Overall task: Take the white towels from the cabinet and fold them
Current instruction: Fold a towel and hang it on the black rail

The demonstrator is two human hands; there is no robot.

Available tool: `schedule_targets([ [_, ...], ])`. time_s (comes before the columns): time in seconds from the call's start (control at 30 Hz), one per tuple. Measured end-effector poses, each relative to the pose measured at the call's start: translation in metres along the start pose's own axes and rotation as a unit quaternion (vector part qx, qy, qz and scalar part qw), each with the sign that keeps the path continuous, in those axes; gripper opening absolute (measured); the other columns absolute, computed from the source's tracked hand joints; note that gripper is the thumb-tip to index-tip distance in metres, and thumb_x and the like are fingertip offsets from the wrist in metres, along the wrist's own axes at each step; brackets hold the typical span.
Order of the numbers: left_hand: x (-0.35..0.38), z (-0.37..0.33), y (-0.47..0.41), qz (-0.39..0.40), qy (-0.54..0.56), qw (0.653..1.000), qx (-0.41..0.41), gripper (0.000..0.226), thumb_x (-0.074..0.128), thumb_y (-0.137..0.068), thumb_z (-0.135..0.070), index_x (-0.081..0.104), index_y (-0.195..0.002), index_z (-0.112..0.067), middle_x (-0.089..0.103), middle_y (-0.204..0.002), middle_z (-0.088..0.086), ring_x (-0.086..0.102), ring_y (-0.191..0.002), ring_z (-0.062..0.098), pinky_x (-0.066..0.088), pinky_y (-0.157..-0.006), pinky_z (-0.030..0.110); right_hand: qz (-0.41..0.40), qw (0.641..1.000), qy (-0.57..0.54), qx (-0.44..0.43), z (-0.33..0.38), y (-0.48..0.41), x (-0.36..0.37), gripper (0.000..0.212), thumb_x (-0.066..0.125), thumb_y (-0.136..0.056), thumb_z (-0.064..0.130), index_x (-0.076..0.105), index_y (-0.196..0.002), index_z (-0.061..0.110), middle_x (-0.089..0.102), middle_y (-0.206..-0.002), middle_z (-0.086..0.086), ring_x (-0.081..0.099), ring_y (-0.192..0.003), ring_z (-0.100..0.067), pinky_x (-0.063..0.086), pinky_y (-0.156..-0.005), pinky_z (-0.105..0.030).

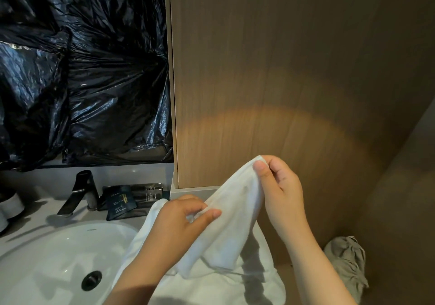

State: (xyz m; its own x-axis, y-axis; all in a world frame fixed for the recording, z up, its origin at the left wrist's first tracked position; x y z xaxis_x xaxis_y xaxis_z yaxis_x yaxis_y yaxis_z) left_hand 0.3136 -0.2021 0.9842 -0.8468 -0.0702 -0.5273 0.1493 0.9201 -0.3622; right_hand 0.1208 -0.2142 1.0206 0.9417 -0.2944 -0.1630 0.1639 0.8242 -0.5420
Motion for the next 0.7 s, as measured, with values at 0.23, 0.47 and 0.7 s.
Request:
schedule_targets([
  [0.23,-0.003,0.011,-0.004,0.008,-0.036,0.999,0.005,0.018,0.071,-0.085,-0.03,0.066,-0.067,-0.03,0.064,-0.076,-0.014,0.058,-0.082,0.001,0.043,-0.075,0.013,-0.019,0.992,0.093,-0.087,0.027,-0.047,-0.018,0.012,0.053,-0.099,0.023,0.062,-0.092,0.024,0.061,-0.091,0.01,0.058,-0.09,-0.002,0.045,-0.074,-0.01],
  [0.47,0.011,0.018,-0.012,0.033,-0.066,0.997,0.007,0.037,0.068,-0.086,-0.039,0.052,-0.062,-0.014,0.053,-0.073,-0.001,0.051,-0.073,0.012,0.039,-0.067,0.022,-0.056,0.968,0.187,-0.157,0.046,-0.077,-0.031,0.013,0.05,-0.101,0.026,0.058,-0.091,0.024,0.058,-0.093,0.009,0.055,-0.093,-0.002,0.043,-0.074,-0.007],
  [0.7,-0.029,0.007,-0.042,-0.093,-0.079,0.991,0.049,0.049,0.067,-0.085,-0.038,0.049,-0.052,-0.006,0.047,-0.055,0.007,0.045,-0.056,0.012,0.033,-0.055,0.019,-0.087,0.953,0.243,-0.16,0.06,-0.097,-0.058,0.014,0.049,-0.101,0.027,0.059,-0.092,0.021,0.059,-0.096,0.005,0.055,-0.086,-0.002,0.039,-0.071,0.0],
])
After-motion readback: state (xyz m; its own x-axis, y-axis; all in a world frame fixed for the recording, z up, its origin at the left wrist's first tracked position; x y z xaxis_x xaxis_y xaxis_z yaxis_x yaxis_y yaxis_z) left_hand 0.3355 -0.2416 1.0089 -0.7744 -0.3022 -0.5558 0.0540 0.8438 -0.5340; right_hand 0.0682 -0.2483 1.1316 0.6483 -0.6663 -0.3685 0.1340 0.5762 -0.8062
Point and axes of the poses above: each hand's wrist, its own y-axis away from the middle knuckle, its own x-axis out of the palm, z = x × y, the point moved 2 cm from there along -y, towards the middle knuckle
